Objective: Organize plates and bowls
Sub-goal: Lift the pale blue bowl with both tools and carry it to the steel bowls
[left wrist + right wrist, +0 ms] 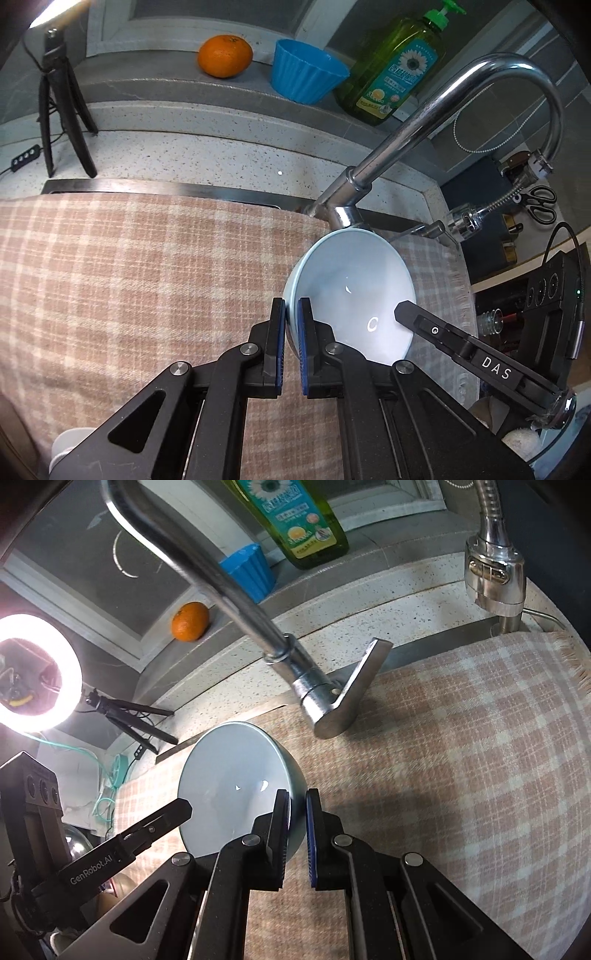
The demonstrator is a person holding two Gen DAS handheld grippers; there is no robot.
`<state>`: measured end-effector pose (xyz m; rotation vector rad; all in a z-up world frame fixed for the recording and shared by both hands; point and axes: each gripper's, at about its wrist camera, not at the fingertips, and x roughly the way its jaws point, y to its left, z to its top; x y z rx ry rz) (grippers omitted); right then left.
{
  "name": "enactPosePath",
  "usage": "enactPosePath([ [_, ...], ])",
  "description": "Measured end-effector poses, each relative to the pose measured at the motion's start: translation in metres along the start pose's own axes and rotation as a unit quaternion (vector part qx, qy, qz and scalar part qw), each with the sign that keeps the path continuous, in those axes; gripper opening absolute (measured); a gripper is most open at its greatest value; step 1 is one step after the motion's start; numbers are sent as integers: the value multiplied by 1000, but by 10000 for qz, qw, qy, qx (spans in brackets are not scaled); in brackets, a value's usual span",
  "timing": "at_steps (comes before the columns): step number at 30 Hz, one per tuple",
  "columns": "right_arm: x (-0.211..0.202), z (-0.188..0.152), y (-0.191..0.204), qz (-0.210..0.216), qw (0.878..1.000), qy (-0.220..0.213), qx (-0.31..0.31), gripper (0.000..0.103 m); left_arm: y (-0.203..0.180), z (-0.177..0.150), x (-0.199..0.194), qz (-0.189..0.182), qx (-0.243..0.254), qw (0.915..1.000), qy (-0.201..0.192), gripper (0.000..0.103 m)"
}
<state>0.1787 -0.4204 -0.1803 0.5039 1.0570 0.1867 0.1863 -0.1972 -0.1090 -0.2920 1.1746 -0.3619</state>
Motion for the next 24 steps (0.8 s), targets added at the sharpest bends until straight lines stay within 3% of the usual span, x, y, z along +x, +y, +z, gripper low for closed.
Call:
enactPosePath([
  [14, -26, -43, 50, 228, 9993, 50, -296, 8, 25, -36, -65, 22, -37, 9992, -391, 5],
  [24, -33, -76, 103, 410, 9973, 125, -598, 8, 63, -64, -112, 76, -284, 9974, -659, 5],
])
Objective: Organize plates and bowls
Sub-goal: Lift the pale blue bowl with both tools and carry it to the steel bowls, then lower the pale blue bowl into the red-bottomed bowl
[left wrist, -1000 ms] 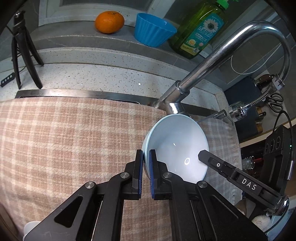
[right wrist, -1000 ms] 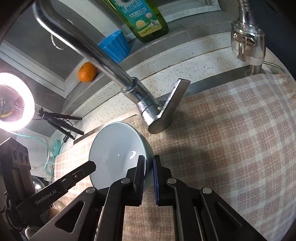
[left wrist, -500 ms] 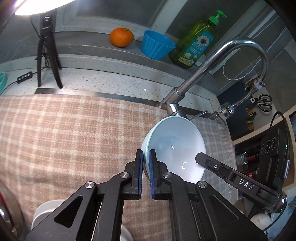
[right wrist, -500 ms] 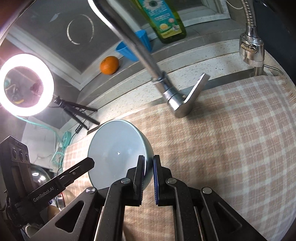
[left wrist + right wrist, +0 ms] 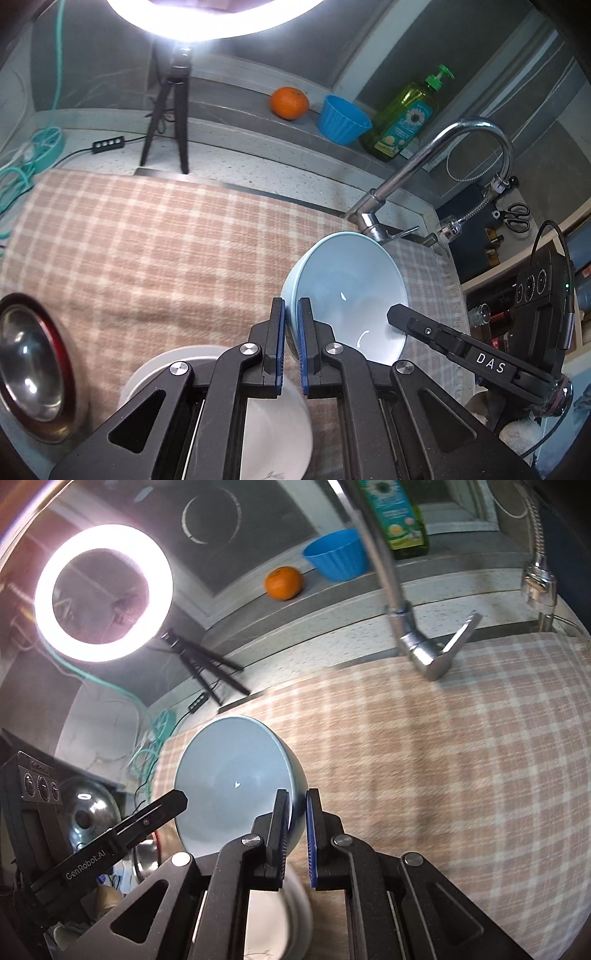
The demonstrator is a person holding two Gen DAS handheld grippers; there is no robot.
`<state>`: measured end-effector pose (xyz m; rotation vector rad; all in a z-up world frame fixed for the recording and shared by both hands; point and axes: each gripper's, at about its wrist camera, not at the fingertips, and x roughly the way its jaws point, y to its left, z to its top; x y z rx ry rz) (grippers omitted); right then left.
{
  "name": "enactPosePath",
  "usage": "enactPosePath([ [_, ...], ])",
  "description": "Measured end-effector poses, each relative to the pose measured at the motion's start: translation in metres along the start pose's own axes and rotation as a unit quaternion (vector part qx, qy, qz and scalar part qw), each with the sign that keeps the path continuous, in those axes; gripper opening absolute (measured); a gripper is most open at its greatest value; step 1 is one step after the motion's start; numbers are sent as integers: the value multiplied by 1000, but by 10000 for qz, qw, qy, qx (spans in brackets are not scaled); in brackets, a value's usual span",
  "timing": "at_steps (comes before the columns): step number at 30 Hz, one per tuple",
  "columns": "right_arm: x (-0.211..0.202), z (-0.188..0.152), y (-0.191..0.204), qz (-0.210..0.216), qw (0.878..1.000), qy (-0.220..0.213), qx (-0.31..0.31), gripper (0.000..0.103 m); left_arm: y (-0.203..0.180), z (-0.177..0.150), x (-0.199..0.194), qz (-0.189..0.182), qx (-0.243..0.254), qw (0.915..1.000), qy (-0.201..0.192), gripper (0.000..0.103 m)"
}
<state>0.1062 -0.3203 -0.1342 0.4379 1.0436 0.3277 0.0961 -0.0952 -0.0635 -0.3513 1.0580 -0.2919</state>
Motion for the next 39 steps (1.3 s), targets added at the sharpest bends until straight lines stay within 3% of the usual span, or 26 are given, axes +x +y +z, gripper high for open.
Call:
enactPosePath([
  [25, 54, -54, 168, 557, 9910, 558, -1083, 8, 136, -40, -106, 546, -916, 9930, -506, 5],
  [39, 109, -81, 232, 605, 9805, 1014, -1572, 8, 202, -57, -124, 784, -1488, 9844, -513, 5],
])
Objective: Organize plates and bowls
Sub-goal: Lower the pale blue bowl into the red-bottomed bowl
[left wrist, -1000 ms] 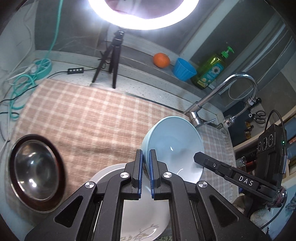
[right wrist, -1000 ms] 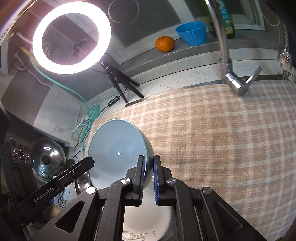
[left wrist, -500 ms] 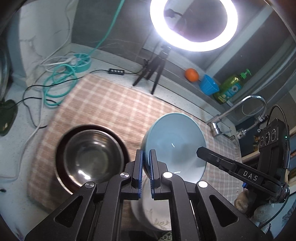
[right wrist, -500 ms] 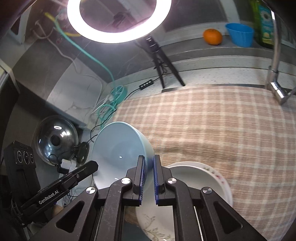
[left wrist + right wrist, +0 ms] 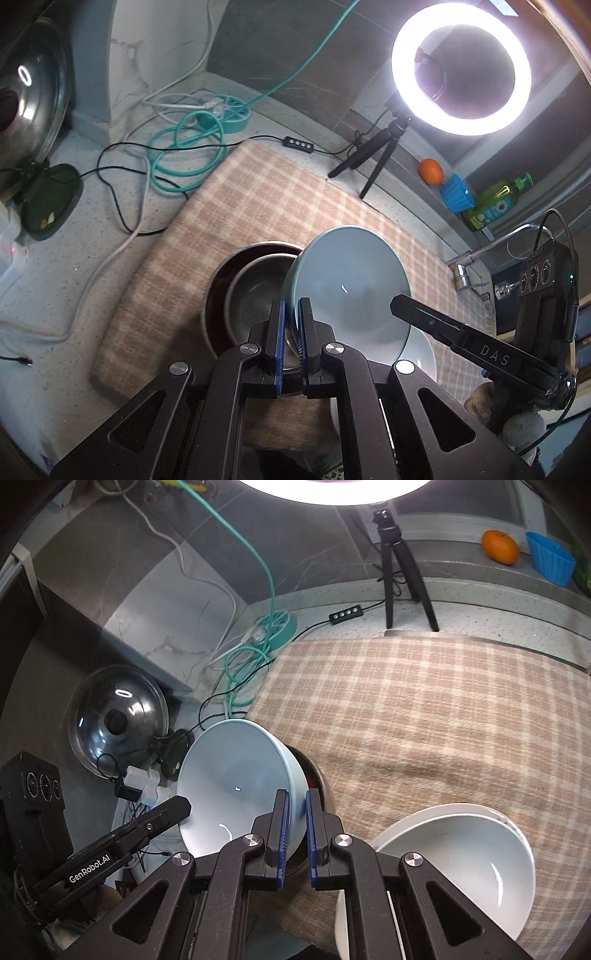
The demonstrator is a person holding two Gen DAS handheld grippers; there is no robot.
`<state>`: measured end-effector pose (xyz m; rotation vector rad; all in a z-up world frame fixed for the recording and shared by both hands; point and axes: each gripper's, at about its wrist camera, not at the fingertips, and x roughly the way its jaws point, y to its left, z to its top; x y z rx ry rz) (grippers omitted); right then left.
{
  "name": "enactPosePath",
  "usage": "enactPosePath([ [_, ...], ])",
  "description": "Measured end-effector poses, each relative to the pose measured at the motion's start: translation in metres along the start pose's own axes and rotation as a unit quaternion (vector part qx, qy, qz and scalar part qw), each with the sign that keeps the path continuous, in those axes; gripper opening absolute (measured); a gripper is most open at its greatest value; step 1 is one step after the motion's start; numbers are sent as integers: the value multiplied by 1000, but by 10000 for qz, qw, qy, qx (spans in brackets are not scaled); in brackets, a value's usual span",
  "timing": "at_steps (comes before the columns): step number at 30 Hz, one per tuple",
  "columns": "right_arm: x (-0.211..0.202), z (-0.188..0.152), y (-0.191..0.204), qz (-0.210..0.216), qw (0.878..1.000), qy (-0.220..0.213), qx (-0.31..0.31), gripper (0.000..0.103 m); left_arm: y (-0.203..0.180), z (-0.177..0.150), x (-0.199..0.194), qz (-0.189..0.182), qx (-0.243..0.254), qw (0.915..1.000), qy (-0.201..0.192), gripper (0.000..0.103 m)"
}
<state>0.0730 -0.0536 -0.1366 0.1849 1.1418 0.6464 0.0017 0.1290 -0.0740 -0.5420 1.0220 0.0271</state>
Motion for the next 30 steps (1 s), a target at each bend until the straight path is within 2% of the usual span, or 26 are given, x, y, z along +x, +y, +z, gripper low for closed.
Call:
enactPosePath([
  [13, 34, 0, 9, -152, 9995, 270, -52, 8, 27, 0, 18, 67, -200, 9995, 255, 5],
  [30, 59, -3, 0, -289, 9979, 579, -2, 8, 36, -3, 34, 124, -294, 9984, 461, 5],
])
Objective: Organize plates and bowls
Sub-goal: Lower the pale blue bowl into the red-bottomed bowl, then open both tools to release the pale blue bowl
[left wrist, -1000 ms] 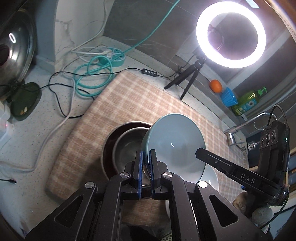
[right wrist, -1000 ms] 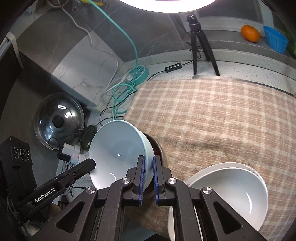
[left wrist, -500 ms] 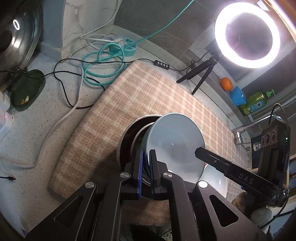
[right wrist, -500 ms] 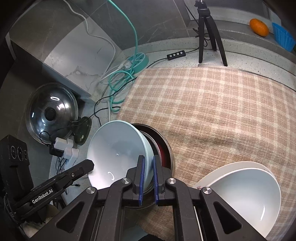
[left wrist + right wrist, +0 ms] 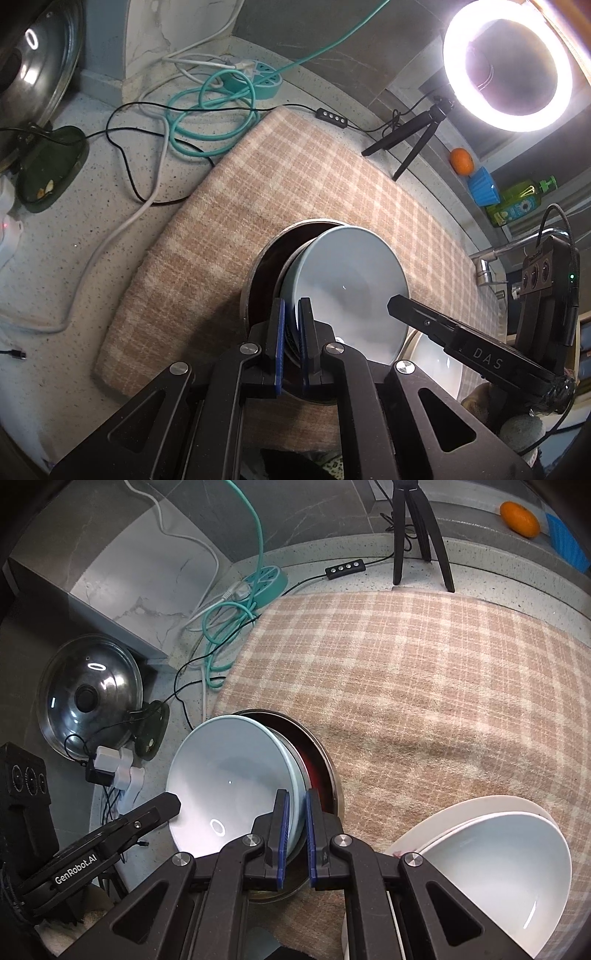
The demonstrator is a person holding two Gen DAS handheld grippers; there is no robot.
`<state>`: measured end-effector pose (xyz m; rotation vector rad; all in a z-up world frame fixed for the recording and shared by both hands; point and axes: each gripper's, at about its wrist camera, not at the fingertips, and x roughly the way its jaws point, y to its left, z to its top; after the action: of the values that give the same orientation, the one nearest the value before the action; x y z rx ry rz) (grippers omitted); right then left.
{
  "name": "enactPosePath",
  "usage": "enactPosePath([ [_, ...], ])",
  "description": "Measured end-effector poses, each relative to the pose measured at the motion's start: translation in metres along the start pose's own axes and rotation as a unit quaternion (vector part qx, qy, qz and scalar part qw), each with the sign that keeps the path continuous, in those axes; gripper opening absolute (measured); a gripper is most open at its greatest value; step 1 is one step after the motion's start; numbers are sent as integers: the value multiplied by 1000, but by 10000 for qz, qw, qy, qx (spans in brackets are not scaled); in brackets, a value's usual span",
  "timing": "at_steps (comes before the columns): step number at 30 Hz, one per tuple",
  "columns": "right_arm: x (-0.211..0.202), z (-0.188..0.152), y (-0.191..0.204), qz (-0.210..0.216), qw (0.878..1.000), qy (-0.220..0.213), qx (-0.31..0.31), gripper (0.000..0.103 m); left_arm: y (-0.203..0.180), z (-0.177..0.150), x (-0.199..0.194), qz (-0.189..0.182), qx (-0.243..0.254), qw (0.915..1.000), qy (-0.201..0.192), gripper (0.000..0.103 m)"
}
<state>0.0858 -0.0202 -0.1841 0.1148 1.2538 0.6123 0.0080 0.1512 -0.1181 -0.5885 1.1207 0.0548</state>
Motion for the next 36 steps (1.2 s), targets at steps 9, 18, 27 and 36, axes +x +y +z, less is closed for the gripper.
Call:
enactPosePath([
  [9, 1, 2, 2, -23, 9999, 15, -139, 9, -1, 0, 1, 44, 13, 10000, 2, 5],
  [18, 1, 2, -1, 25, 10000, 51, -60, 19, 0, 1, 0, 60, 30, 10000, -22, 5],
  [27, -8, 0, -1, 167, 9998, -57, -4, 20, 0, -1, -13, 47, 76, 9998, -160, 6],
  [36, -27, -4, -13, 243, 9992, -302, 89, 20, 4, -4, -34, 377, 291, 9975, -519, 12],
])
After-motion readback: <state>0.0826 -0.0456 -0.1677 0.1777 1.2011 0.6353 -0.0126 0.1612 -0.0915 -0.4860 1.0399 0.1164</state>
